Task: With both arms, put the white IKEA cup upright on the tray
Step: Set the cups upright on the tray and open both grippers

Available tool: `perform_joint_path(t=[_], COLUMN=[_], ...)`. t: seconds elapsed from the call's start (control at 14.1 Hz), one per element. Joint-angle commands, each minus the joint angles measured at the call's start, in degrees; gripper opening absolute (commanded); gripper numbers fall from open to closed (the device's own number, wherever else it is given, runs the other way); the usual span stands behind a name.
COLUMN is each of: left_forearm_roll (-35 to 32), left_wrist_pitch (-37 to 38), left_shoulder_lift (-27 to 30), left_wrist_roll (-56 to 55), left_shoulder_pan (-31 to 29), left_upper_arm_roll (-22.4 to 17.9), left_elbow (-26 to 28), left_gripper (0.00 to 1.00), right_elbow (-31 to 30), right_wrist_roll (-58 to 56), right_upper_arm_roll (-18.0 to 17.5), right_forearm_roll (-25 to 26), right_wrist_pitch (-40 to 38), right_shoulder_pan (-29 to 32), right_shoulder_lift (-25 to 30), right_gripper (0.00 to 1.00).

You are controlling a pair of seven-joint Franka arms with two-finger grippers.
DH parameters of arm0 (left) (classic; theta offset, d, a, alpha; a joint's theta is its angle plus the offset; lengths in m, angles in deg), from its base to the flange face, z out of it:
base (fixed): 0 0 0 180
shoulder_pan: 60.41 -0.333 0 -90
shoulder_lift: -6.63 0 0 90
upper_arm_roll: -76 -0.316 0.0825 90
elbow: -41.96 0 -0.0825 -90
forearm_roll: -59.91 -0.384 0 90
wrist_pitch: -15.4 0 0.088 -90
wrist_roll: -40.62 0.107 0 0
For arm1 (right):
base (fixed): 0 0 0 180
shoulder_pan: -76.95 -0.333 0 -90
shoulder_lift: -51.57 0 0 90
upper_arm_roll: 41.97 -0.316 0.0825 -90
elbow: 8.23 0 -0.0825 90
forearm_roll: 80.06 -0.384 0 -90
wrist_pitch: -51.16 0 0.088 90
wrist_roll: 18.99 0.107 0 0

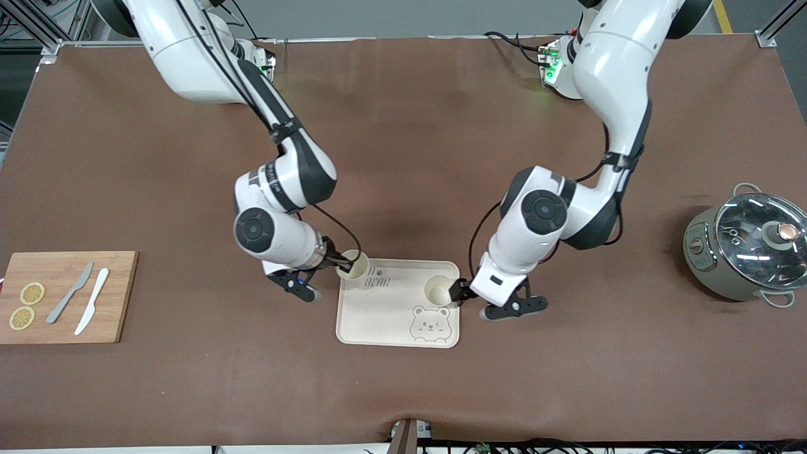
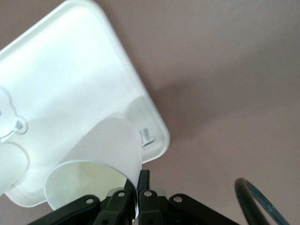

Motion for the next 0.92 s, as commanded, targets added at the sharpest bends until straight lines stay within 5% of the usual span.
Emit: perform_joint_path(t=[0.0, 0.5, 0.78, 0.85], left_forearm_roll=[0.01, 0.01, 0.27, 0.44], left_wrist_pitch=[5.69, 19.32, 24.24, 25.99], left_shoulder_lift=[6.17, 15.23, 17.69, 18.48], left_wrist_roll=[-0.87, 0.27, 11.42, 12.22], left_shoulder_pan=[-2.71, -12.91, -17.57, -18.1], left_upper_arm_roll=[-1.16, -0.9, -0.81, -0.81], left_elbow=[1.39, 1.65, 1.57, 1.48], left_gripper=[1.0, 1.0, 1.0, 1.0], right_elbow=[5.76, 7.45, 7.36, 7.36], right_wrist_roll=[2.82, 4.06, 3.89, 3.8], right_upper_arm_roll=[0.72, 0.89, 0.89, 0.89], right_forearm_roll=[-0.28, 4.02, 3.68, 3.85], right_wrist_pitch=[-0.61, -1.48, -1.4, -1.4], right_shoulder_pan=[-2.41, -2.42, -1.19, -1.54], right_shoulder_lift=[-3.62, -6.79, -7.32, -7.85], right_gripper=[0.0, 0.0, 0.0, 0.27])
